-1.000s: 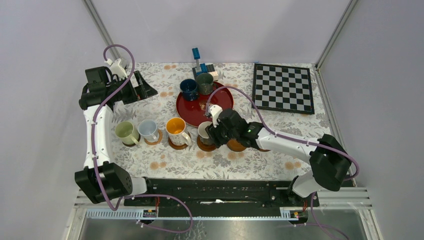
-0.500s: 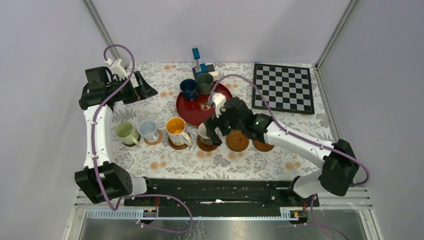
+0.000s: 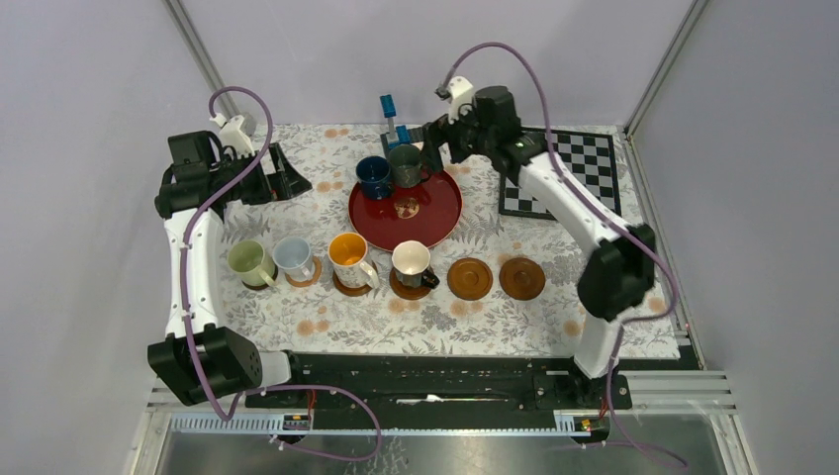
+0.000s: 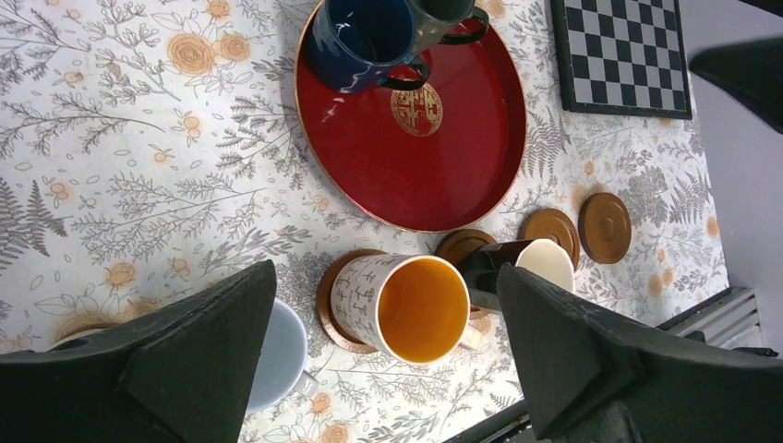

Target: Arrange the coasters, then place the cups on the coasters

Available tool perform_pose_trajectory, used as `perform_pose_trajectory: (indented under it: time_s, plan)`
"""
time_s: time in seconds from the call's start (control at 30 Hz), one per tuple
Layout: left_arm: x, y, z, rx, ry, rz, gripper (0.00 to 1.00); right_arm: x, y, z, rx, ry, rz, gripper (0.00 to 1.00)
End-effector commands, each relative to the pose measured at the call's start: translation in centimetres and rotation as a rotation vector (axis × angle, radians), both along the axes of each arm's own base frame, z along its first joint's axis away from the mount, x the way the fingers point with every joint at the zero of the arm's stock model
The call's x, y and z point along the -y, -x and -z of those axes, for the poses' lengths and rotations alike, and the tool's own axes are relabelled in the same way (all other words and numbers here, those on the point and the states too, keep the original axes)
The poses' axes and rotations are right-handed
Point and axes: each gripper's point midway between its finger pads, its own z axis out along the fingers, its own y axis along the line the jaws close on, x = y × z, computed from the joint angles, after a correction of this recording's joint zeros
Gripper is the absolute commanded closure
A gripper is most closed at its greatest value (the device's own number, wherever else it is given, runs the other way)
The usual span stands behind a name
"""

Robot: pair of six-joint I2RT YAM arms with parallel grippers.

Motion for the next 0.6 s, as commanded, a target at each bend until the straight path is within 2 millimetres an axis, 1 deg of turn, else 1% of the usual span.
perform_pose_trajectory:
  time_s: [0.0, 0.07, 0.13, 0.23, 0.3, 0.4, 0.47, 0.57]
  plan:
    - [0.0, 0.1, -2.3, 0.083, -0.045, 0.018, 0.01, -2.0, -2.6, 5.4, -0.077, 0.120, -0.095, 0.03]
    - [0.3, 0.3, -1.9, 0.089, -0.045, 0.045, 0.01, -2.7, -3.9, 7.0, -0.102, 0.137, -0.120, 0.06]
    - [0.4, 0.3, -1.8, 0.095, -0.043, 0.056, 0.01, -3.8, -4.3, 7.6, -0.122, 0.127, -0.166, 0.10]
    - [0.3, 0.3, -1.3, 0.089, -0.044, 0.043, 0.01, -5.4, -4.2, 9.3, -0.172, 0.074, -0.196, 0.22]
    - [0.3, 0.2, -1.0, 0.076, -0.035, 0.040, 0.01, -6.1, -4.8, 10.3, -0.180, 0.070, -0.179, 0.31]
    - [0.8, 0.3, -1.5, 0.079, -0.011, 0.067, 0.01, -6.8, -5.6, 11.5, -0.206, 0.069, -0.153, 0.41]
    - [0.9, 0.3, -1.7, 0.085, -0.009, 0.072, 0.01, -7.1, -5.9, 12.8, -0.227, 0.084, -0.146, 0.44]
    - [1.0, 0.2, -1.6, 0.067, 0.015, 0.060, 0.01, -7.8, -5.9, 13.8, -0.239, 0.094, -0.153, 0.46]
